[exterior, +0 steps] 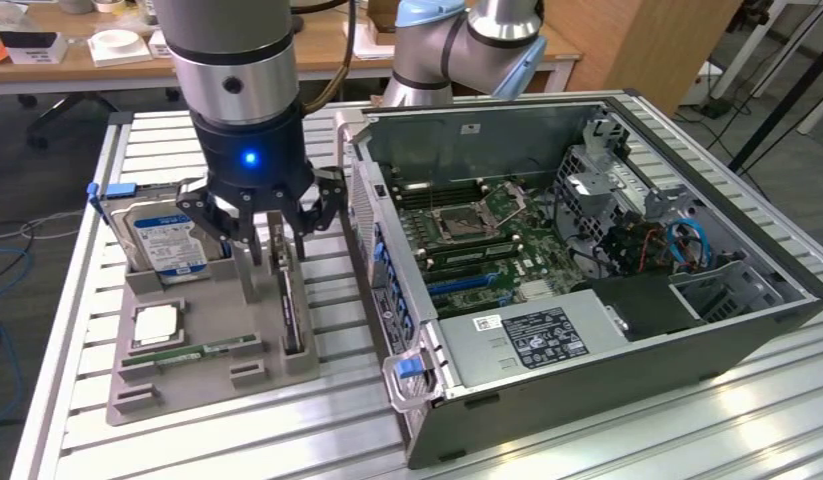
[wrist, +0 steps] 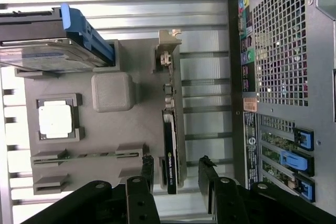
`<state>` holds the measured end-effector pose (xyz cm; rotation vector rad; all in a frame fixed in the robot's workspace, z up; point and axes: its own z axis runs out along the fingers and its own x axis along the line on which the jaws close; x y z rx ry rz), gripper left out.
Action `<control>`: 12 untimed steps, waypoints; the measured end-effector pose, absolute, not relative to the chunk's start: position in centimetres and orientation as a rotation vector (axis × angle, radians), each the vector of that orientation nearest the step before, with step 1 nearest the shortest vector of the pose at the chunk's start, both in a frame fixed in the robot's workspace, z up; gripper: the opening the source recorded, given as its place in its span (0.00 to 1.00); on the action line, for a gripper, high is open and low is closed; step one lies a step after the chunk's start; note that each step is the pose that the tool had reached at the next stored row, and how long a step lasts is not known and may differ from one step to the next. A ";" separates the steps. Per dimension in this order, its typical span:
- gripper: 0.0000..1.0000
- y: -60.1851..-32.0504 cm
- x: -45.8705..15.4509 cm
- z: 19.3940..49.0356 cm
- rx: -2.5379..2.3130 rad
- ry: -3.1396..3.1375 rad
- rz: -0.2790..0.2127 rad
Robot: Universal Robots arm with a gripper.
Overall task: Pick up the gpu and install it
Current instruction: 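Pick up the gpu and move the gpu toward the slot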
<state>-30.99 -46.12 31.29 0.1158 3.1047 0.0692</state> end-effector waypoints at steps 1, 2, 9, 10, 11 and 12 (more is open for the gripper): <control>0.47 -46.1 -31.0 31.2 0.116 3.105 0.069; 0.47 -46.1 -31.0 31.2 0.116 3.105 0.069; 0.47 -46.1 -31.0 30.7 0.116 3.105 0.069; 0.47 -46.1 -31.0 30.7 0.116 3.105 0.069; 0.47 -46.1 -31.0 30.6 0.116 3.105 0.069; 0.47 -46.1 -31.0 30.6 0.116 3.105 0.069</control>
